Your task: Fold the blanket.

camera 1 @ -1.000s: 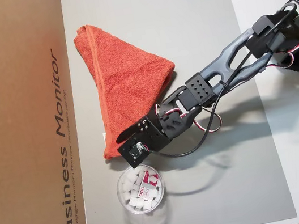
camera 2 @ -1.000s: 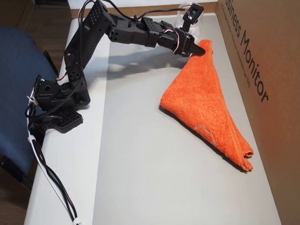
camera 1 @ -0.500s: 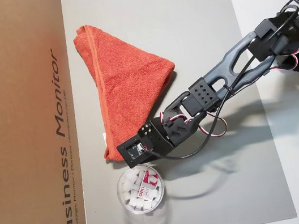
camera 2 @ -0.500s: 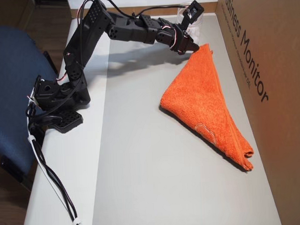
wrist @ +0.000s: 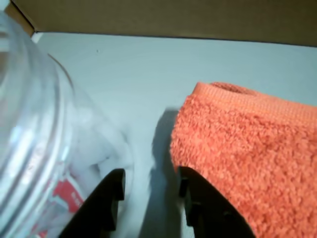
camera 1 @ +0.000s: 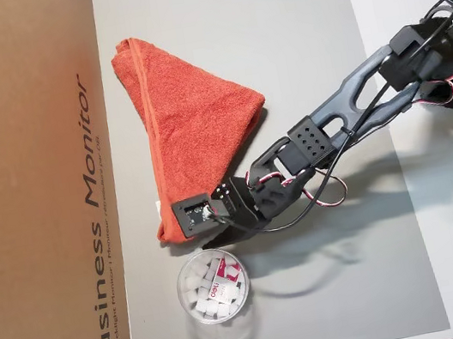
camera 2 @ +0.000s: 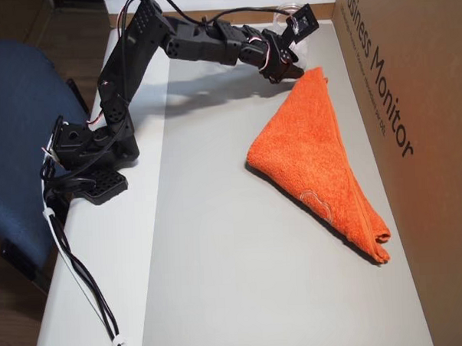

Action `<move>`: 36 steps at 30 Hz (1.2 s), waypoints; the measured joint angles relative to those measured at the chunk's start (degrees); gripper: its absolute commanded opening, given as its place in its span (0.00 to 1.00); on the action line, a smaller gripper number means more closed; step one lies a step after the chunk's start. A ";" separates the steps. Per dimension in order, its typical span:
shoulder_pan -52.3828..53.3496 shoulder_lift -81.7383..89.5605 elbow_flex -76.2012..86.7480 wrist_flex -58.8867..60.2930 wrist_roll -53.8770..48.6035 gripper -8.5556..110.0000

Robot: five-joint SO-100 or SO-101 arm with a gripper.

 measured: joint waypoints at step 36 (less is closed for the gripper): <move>7.56 38.85 29.44 0.00 -14.94 0.07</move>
